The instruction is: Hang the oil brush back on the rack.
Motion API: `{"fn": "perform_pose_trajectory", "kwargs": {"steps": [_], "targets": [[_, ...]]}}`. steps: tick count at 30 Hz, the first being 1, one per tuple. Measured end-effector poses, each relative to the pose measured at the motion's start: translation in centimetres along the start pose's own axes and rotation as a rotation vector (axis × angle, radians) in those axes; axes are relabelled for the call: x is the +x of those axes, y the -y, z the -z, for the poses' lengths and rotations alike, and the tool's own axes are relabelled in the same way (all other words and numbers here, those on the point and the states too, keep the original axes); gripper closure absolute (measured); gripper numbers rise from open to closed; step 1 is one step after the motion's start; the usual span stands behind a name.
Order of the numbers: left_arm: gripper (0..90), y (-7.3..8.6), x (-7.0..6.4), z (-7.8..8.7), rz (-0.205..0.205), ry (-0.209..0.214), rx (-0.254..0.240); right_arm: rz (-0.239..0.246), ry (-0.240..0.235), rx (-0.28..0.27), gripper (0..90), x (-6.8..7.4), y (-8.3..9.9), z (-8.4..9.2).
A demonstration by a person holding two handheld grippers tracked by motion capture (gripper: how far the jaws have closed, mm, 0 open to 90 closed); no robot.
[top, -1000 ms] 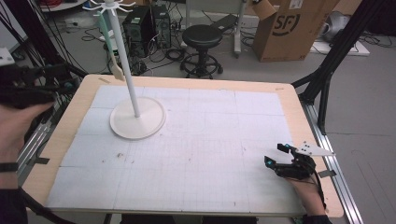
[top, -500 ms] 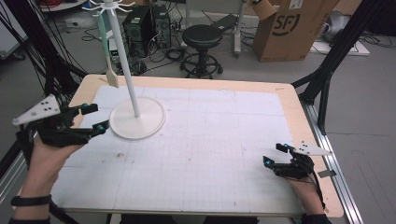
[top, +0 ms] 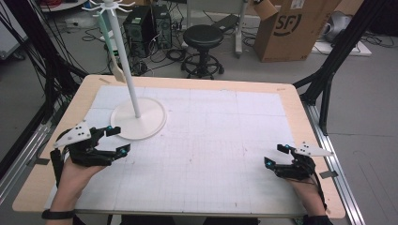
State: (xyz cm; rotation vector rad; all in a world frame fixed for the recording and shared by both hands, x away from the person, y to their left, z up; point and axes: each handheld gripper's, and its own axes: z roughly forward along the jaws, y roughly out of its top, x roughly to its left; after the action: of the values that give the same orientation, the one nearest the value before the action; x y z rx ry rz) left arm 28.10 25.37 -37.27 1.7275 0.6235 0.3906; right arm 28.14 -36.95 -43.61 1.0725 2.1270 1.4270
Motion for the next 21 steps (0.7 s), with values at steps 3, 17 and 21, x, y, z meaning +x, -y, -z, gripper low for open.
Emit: {"fn": "perform_pose_trajectory", "kwargs": {"steps": [3,17,21], "targets": [[24.1,0.7,-0.1,-0.3,0.028,0.019,-0.018,0.003,0.001,0.0,15.0,0.1,0.0,0.0],[23.6,2.2,-0.5,-1.2,0.048,0.044,-0.021,0.006,0.004,0.011,15.0,0.2,0.1,-0.1],[23.5,2.3,-0.3,-1.2,0.073,0.063,-0.04,0.01,0.005,0.011,15.0,0.1,0.2,-0.2]]}}
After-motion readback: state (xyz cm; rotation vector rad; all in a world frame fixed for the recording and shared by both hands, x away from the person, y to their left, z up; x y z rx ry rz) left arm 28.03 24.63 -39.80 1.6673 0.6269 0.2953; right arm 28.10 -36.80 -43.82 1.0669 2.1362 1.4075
